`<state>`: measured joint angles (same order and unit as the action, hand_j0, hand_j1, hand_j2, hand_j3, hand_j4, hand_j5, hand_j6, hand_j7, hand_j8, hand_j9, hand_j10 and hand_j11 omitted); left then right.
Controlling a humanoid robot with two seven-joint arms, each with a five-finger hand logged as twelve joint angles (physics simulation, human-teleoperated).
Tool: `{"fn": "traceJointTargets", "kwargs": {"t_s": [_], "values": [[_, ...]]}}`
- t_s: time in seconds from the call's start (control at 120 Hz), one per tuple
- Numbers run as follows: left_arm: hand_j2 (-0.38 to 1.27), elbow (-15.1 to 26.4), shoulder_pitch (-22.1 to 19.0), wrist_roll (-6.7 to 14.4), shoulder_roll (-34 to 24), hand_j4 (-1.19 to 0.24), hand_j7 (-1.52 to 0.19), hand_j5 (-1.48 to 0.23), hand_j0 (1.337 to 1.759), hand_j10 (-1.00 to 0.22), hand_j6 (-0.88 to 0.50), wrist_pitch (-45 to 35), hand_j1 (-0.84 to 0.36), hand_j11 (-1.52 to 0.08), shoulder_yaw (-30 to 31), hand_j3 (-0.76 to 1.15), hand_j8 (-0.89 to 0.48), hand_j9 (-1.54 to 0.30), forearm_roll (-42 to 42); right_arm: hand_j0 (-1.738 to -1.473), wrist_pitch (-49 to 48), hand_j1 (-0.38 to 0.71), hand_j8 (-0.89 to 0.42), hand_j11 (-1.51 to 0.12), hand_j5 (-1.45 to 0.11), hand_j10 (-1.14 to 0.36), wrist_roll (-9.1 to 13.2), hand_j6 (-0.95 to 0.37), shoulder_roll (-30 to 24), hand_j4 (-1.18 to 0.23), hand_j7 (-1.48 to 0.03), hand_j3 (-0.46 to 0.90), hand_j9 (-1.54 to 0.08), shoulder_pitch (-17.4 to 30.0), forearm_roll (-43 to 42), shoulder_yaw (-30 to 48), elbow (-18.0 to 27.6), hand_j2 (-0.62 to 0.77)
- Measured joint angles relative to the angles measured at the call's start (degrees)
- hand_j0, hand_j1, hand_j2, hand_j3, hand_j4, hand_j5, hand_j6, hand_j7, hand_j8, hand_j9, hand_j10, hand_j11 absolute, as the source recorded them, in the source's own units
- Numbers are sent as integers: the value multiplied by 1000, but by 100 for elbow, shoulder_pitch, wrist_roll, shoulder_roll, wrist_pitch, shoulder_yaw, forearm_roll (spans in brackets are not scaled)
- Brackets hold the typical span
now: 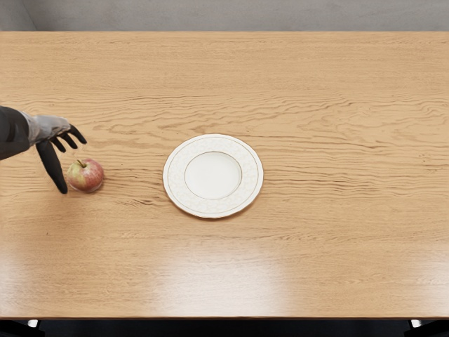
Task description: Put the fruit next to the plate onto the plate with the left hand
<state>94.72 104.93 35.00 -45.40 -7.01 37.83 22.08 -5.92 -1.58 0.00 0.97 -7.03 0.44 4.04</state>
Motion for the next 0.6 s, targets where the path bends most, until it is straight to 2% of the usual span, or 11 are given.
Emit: {"fn": "traceJointTargets", "kwargs": {"t_s": [0.317, 0.6], "values": [[50, -473, -64, 0, 506, -247, -318, -318, 1658, -246, -247, 85, 56, -318, -125, 0, -247, -318, -305, -1658, 0, -305, -37, -47, -47, -37, 0, -37, 0, -37, -47, 0, -47, 0, 0, 0, 0, -7], [50, -959, -471, 0, 984, -246, -318, -318, 1658, -246, -247, 53, 56, -318, -136, 0, -247, -318, -347, -1658, 0, -305, -37, -47, -48, -37, 0, -37, 0, -37, -47, 0, -47, 0, 0, 0, 0, -7]]}}
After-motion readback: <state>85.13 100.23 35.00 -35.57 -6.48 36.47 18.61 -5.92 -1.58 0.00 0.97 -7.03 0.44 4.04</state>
